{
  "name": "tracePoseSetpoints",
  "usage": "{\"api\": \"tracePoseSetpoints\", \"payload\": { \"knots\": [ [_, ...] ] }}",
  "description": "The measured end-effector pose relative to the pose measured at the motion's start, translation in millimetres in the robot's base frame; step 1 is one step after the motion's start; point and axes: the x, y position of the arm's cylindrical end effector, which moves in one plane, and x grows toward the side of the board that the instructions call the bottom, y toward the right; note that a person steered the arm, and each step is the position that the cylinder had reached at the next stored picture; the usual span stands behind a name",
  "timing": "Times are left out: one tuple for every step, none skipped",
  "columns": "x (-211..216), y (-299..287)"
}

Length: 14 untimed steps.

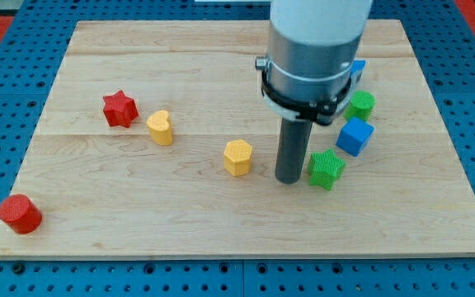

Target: Move the yellow hexagon to bottom left corner of the yellow heart

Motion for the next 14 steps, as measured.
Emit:
{"api": "tracePoseSetpoints", "payload": {
  "knots": [
    [-3,32],
    [-3,78],
    [0,45],
    [-22,4],
    [-47,27],
    [-58,65],
    [-57,76],
    [-49,66],
    [-47,9],
    [-21,-30],
    [-30,-67],
    [-28,-121],
    [-26,-168],
    [-31,-179]
  ]
}}
